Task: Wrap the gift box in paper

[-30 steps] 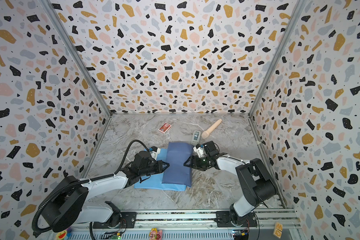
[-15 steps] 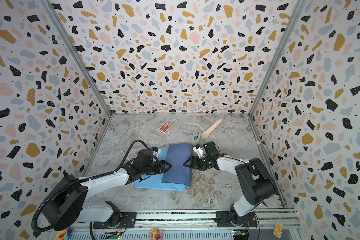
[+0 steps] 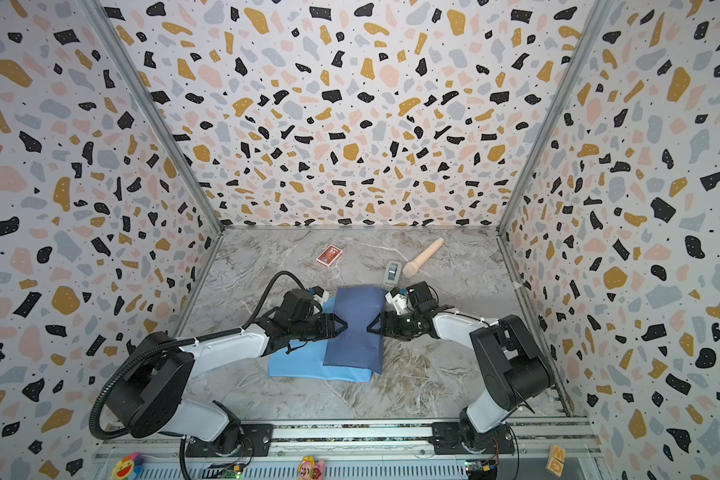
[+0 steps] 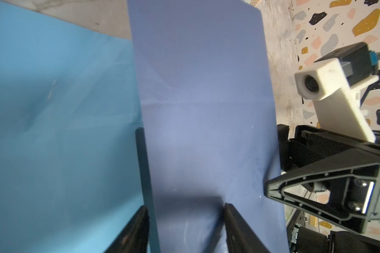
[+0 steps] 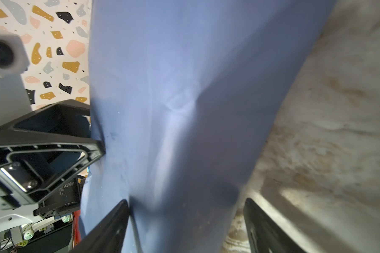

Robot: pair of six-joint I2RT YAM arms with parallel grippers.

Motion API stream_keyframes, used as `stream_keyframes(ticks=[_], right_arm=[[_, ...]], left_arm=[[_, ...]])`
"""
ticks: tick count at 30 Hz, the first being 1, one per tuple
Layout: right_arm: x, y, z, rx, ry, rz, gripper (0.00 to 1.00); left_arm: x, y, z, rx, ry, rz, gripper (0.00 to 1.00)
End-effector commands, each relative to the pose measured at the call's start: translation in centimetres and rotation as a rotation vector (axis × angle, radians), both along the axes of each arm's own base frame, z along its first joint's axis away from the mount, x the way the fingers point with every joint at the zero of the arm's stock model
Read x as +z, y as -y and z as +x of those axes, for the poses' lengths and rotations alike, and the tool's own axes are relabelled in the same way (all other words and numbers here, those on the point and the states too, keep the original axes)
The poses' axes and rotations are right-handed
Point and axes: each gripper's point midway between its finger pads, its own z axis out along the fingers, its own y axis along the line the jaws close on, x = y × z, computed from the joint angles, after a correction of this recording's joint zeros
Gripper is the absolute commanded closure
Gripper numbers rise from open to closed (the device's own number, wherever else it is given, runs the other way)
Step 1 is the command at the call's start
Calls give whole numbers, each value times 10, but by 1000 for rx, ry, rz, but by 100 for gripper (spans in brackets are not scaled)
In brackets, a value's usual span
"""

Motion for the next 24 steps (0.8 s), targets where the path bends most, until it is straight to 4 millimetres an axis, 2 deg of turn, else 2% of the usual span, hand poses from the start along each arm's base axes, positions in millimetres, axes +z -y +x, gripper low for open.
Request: stream_keyframes(ticks=[1,5,9,15,24], right_arm=[[-15,17,-3,-16,-48,-119,17],[12,16,11,-34,-12,-52,14],[19,16,22,-49,-1,-34,14],[7,14,29,-52,-21,-34,16],[-17,17,14,-37,-71,-53,16]], left_arm=[[-31,-21,-18,-3,-49,97,53],[-46,-28,-29,-1,-79,113,59],[-50,-29,-32,-4,-85,112,63],[-47,-28,-31,-9,-79,109,66],[-46,-28,-29,-10,-75,113,69]])
